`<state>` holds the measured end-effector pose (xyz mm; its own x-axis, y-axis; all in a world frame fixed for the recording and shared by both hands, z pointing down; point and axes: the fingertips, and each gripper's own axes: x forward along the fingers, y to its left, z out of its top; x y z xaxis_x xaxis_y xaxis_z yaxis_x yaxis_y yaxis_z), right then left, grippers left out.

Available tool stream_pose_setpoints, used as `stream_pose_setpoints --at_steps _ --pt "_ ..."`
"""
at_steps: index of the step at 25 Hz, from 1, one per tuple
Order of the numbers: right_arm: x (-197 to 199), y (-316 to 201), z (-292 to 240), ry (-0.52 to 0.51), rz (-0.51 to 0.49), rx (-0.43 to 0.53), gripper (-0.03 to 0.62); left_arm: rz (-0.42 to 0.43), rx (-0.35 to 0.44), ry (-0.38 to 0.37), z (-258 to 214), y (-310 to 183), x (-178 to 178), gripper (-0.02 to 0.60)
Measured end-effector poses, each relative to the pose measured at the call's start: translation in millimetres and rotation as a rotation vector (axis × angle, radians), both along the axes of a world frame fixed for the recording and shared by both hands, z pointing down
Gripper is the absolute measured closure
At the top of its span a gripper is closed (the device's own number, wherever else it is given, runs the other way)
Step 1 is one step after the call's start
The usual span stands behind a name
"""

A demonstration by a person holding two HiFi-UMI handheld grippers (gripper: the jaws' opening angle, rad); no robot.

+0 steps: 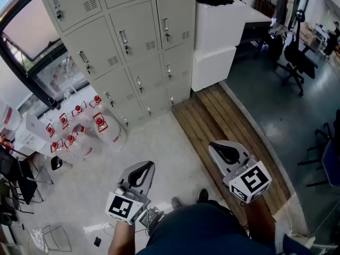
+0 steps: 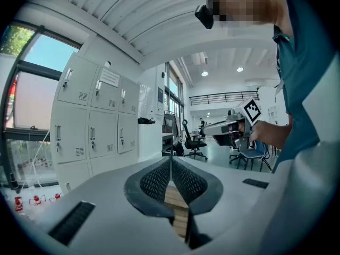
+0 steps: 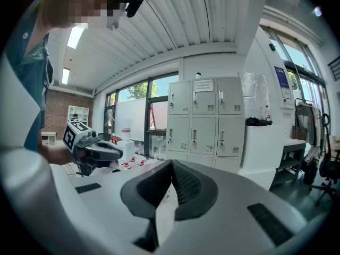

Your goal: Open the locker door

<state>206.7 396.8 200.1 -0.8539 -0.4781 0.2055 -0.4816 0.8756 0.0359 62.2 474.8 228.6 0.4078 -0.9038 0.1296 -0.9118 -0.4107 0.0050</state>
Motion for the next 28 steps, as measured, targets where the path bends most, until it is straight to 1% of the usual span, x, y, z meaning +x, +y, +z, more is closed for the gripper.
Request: stream_pose_setpoints --at_steps 8,16,19,22,28 --pt "6 7 4 0.0 0.008 -0.009 0.557 0.004 0.003 0.002 3 4 6 0.555" --pt "11 13 3 -0.046 0.025 -0.03 0.556 0.009 -0.009 0.006 9 12 8 0.555" --pt "10 14 5 -0.052 0.036 -0.039 0.556 0.011 -0.013 0.011 11 12 6 0.555" --pt "9 15 8 -0.057 0.053 -0.045 0.556 0.002 -0.028 0.0 12 12 1 0.555" --pt "-2 11 9 -0.055 0.079 -0.05 0.556 0.024 -0.017 0.014 18 12 -14 0.555"
